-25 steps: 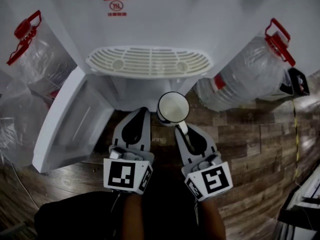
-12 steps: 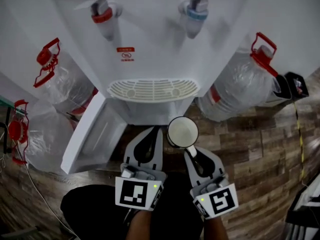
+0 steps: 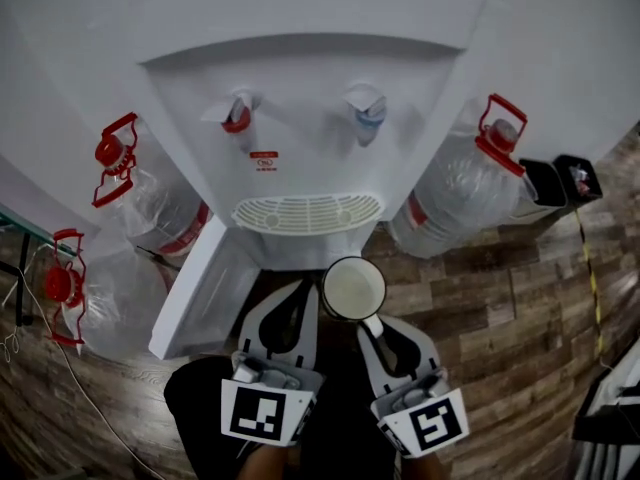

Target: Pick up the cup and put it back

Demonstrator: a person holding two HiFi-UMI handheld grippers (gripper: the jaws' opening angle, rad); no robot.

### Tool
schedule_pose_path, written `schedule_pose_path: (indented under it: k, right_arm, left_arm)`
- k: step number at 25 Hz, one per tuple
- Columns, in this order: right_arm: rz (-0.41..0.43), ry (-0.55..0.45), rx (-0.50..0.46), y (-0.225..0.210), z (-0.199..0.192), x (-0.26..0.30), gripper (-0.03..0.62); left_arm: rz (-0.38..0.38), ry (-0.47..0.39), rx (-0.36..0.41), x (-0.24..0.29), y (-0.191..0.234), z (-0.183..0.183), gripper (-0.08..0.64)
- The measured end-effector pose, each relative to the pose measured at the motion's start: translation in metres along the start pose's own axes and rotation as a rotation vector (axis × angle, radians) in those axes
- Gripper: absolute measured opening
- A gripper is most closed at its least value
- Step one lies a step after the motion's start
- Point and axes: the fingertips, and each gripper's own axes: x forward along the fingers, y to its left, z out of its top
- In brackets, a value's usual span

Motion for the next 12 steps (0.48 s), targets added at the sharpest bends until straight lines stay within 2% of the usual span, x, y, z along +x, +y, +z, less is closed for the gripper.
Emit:
schedule_pose_path:
  k: [4, 9, 12]
  right_arm:
    - [-0.014, -0.010, 0.010, 0.012, 0.029, -0.004, 0.072]
    - [-0.019, 0.002, 0.070, 0.024, 0.076, -0.011, 0.071]
    - [-0.017, 0.024, 0.057, 0.034, 0.109, -0.017, 0.072]
  left_arm:
    - [-0.020, 0.008, 0.005, 0.000, 0.003, 0.026, 0.006]
    - [-0.057, 0.019, -0.051, 0.001, 0.004, 0.069, 0.006]
    - [-0.066, 0.039, -0.047, -0.007, 0.003, 0.098, 0.006]
